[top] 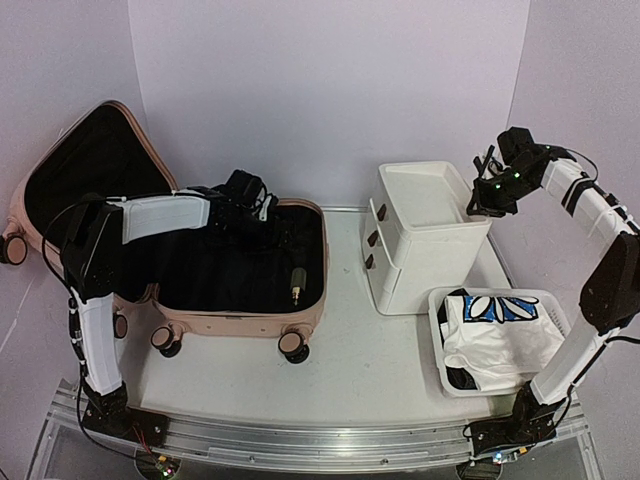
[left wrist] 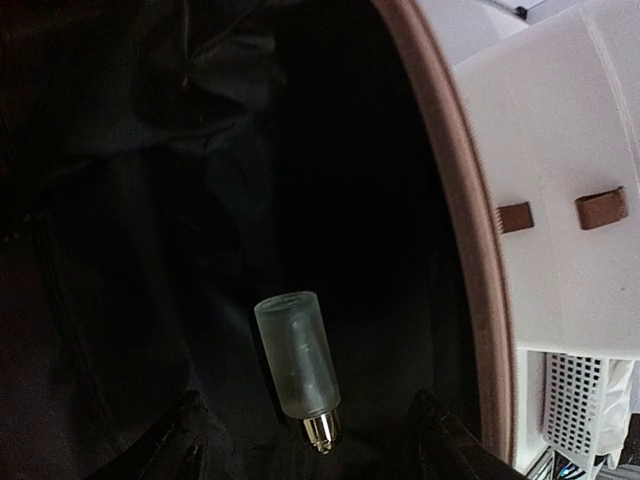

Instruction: Open, take out, and arrange the luggage

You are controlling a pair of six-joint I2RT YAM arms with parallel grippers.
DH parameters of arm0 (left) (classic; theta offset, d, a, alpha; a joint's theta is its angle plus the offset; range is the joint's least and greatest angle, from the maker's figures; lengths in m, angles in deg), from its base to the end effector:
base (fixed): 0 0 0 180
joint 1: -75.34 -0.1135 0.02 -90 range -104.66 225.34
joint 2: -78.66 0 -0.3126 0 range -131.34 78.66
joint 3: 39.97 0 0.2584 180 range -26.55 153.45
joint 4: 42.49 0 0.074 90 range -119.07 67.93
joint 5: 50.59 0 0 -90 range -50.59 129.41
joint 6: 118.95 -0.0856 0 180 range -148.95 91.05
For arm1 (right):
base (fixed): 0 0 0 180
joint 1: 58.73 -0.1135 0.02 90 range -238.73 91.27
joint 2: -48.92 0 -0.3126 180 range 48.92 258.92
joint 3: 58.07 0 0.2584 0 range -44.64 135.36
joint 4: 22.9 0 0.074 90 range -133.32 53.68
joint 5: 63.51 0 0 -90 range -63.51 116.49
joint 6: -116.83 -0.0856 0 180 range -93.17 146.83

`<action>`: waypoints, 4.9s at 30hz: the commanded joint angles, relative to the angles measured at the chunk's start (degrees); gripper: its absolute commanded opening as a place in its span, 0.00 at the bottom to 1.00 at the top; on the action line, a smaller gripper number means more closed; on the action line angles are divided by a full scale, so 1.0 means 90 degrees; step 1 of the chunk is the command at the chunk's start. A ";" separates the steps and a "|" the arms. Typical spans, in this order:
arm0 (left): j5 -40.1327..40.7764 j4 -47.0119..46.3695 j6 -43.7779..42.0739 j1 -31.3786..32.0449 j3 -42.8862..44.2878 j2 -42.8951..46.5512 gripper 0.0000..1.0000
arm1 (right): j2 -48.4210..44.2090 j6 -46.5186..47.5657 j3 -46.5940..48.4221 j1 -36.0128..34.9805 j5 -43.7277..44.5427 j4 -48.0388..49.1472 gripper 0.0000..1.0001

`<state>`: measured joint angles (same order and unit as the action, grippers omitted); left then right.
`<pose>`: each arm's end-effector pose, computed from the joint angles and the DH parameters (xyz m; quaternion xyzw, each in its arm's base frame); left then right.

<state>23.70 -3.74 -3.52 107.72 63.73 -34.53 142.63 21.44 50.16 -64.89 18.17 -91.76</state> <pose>0.4116 -0.2885 0.2416 0.1047 0.9209 -0.2824 0.2474 0.3794 0.0534 0.3613 -0.0286 0.9493 0.0994 0.2969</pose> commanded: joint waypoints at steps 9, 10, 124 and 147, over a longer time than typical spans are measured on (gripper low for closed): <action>0.0113 0.1122 0.0186 0.0098 0.0481 -0.0790 0.68 | -0.0174 -0.0448 -0.0049 -0.0039 -0.0489 -0.0080 0.00; 0.0130 0.1122 0.0172 0.0103 0.0494 -0.0805 0.68 | -0.0148 -0.0394 0.0017 -0.0032 -0.0313 -0.0111 0.00; -0.1972 -0.2506 -0.4246 0.1744 0.3128 -0.3057 0.67 | 0.0103 0.1146 0.0428 0.1426 -0.3411 -0.0333 0.00; -0.1106 -0.2257 -0.3583 0.1688 0.4139 -0.3901 0.68 | 0.0027 0.1079 0.0454 0.1426 -0.3556 -0.0332 0.00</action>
<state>8.69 -22.28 -37.33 123.19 99.45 -69.57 146.46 34.93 53.53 -51.36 0.91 -95.11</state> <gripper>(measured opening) 0.674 0.173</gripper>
